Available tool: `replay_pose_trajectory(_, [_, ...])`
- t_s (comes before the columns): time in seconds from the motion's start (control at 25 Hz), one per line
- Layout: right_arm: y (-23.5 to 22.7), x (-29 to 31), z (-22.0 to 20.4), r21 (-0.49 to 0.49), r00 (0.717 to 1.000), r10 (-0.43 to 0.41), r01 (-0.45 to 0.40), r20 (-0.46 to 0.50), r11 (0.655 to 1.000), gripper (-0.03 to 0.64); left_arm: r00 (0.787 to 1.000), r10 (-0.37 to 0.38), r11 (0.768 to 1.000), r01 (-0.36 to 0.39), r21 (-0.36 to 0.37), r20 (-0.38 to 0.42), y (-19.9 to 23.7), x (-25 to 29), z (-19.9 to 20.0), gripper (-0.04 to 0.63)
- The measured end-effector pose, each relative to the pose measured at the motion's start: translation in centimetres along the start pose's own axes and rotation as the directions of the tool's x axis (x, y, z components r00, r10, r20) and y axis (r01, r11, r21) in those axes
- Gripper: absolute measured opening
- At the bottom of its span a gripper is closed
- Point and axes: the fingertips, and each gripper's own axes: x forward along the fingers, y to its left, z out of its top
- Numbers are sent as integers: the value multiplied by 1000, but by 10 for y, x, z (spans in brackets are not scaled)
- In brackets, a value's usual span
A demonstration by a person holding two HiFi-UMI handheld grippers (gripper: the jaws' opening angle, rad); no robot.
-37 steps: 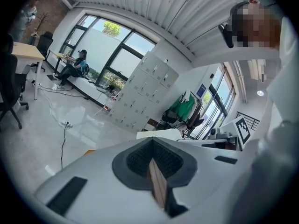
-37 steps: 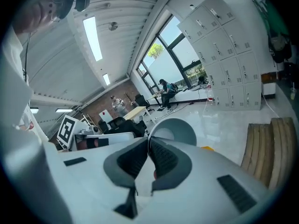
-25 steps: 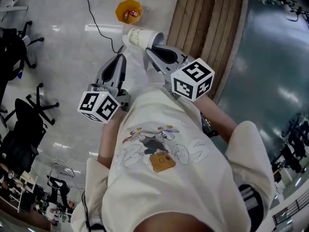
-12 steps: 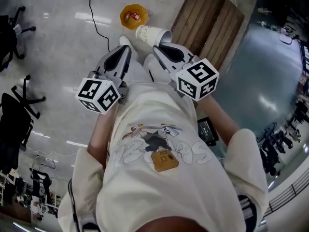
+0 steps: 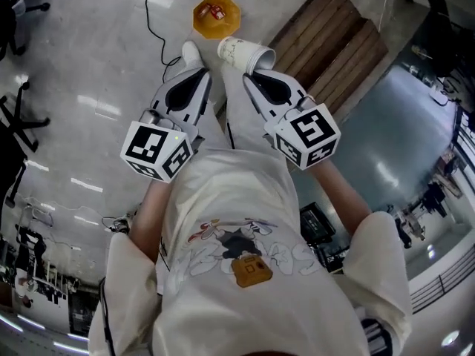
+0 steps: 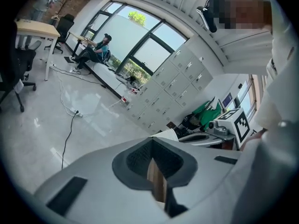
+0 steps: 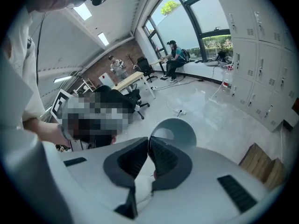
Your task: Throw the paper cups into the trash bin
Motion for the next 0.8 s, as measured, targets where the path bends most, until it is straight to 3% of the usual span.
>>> replay_pose_trajectory(0.28, [-56, 71, -30, -84, 994, 80, -86, -70, 993, 26, 995, 90, 996, -91, -10, -41, 55, 51, -33, 6])
replay_pose_trajectory(0.56, [-90, 129, -72, -111, 980, 154, -167, -123, 980, 26, 988, 108, 994, -111, -21, -110, 106, 101, -91, 6])
replay_pose_trajectory(0.8, [-120, 164, -107, -116, 977, 158, -175, -143, 978, 26, 980, 154, 988, -157, -14, -130, 136, 134, -130, 6])
